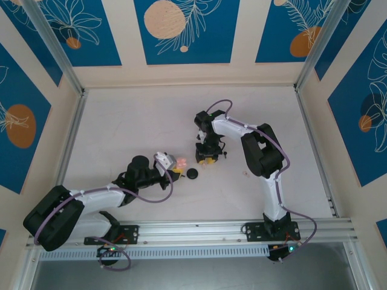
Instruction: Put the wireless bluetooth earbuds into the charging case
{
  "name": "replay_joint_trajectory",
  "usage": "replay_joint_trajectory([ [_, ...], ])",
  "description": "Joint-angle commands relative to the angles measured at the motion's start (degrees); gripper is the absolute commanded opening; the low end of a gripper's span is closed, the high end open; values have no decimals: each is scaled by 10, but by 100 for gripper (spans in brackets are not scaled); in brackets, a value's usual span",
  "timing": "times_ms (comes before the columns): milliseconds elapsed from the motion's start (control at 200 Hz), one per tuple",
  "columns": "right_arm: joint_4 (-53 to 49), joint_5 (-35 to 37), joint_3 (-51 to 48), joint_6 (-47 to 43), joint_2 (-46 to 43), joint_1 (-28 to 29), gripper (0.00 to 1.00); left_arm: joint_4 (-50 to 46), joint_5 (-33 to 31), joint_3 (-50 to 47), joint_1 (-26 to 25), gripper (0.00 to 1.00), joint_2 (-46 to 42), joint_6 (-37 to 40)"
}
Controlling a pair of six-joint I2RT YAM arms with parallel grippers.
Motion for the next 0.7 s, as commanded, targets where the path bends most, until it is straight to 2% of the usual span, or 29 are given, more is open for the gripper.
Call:
replay_joint_trajectory([
  [0, -8, -3, 6, 11, 13, 5, 35, -3, 5, -3, 7, 9, -7, 3],
  [430, 6, 11, -10, 21, 15, 12, 26, -13, 6, -6, 7, 9, -14, 8],
  [690, 52, 0, -51, 40, -26, 6, 22, -39, 21, 11, 7, 9, 3, 31],
])
